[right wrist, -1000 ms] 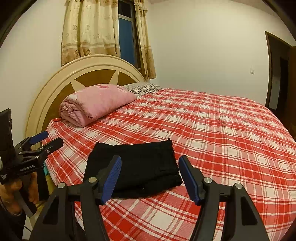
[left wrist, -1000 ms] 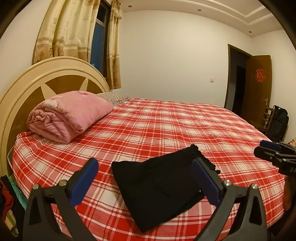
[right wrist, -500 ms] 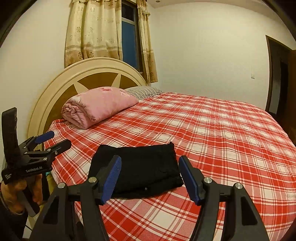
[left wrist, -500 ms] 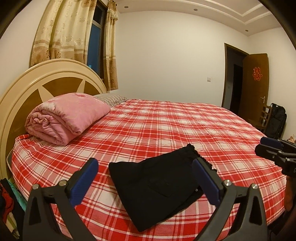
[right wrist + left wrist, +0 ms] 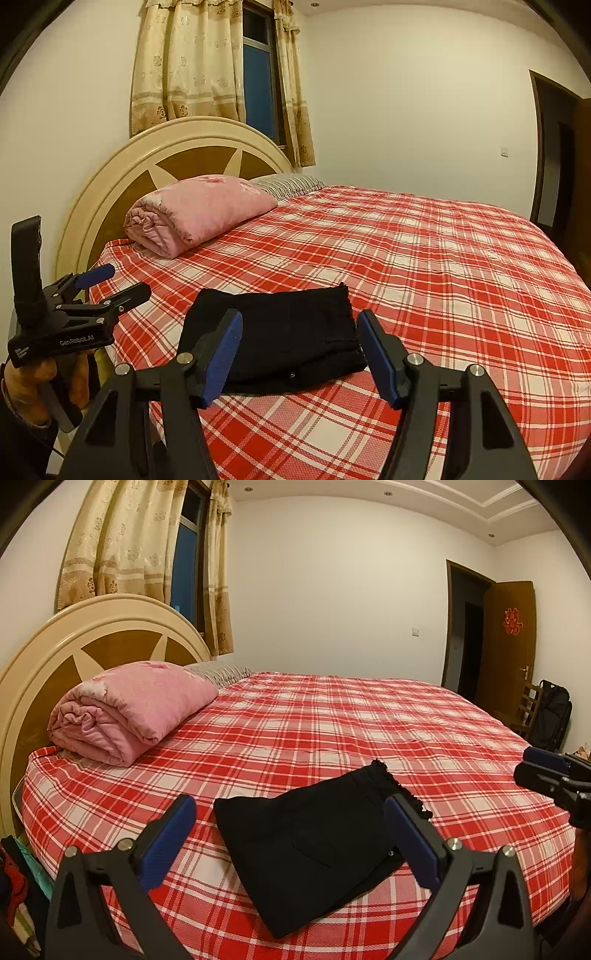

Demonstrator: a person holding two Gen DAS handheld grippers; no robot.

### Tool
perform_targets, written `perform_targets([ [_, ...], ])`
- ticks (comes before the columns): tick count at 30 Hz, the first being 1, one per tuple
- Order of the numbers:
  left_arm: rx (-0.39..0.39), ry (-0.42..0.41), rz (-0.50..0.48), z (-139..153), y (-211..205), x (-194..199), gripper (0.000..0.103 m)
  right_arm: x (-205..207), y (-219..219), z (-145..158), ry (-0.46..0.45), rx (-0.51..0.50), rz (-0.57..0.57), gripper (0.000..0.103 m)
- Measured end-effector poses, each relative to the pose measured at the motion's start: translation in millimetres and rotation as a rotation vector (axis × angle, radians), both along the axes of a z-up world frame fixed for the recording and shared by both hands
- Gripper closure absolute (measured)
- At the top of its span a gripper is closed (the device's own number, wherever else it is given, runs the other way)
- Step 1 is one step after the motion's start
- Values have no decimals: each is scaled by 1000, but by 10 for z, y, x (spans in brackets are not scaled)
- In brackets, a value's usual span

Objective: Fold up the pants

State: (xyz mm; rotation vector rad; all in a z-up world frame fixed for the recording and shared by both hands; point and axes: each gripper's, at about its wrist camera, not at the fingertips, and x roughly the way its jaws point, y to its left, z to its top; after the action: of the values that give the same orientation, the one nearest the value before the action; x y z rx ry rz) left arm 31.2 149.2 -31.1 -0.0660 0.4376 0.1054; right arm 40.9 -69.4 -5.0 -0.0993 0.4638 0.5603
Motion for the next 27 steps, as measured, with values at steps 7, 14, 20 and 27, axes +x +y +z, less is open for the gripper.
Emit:
perform_targets([
  [7,4,-1,-1,24,-13,-1,0,-28,-22,20,-6,7,-4,37],
  [14,2,0,1,26,-2,-5,0,-37,-38,38,-11,13,-5,37],
  [20,1,12,3,4,-2,34,0,-28,-34,24,-8,9,0,37],
  [27,6,27,-22,-49,-24,58,0,-17,-27,-3,-2,6,2,37],
])
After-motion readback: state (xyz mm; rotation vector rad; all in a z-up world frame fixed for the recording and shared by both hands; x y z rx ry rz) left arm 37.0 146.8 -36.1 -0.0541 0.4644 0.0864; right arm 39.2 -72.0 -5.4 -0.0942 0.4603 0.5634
